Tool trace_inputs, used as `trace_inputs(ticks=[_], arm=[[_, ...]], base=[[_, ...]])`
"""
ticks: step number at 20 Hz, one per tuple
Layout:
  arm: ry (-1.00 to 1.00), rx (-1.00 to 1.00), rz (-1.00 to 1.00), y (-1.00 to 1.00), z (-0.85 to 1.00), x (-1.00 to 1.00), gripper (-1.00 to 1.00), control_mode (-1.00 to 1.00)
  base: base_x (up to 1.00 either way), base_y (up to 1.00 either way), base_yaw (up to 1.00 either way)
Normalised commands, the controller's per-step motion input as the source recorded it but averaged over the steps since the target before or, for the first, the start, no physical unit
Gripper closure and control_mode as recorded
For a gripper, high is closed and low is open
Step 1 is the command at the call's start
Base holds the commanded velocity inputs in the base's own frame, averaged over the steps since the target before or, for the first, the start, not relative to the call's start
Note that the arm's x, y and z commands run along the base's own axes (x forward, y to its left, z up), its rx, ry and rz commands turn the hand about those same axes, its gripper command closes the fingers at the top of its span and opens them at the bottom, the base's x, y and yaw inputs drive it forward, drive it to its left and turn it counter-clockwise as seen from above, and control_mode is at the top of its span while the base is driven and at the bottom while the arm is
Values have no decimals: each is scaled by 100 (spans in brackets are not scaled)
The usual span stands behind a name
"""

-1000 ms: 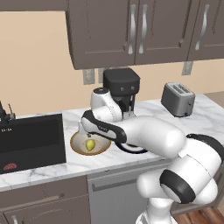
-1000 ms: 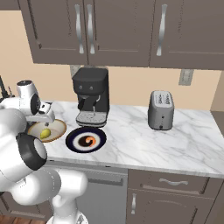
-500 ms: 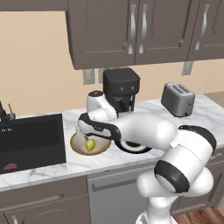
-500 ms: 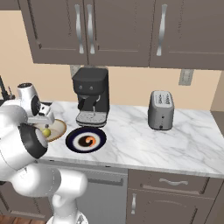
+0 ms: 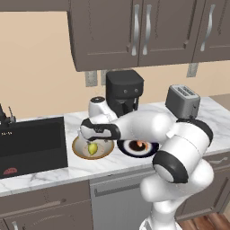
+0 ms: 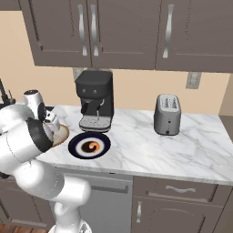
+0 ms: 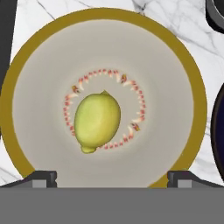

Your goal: Place the shrimp on the plate and place the lemon on the same plate.

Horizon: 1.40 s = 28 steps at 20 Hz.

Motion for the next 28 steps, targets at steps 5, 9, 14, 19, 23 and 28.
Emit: trace_inputs(ticks=[5, 9, 14, 19, 23, 28], arm=[[2, 0, 0, 5, -18, 28, -100, -100], [0, 0, 0, 13, -16, 11, -100, -100], [0, -1, -2, 21, -17, 1, -100, -100], [0, -3, -4, 17, -22, 8, -100, -100], [0, -2, -3, 1, -20, 7, -100, -100], [0, -3, -5, 0, -10, 0, -100, -100]], base=[[0, 0, 0], [0, 0, 0], [0, 0, 0], [0, 0, 0], [0, 0, 0], [0, 0, 0]])
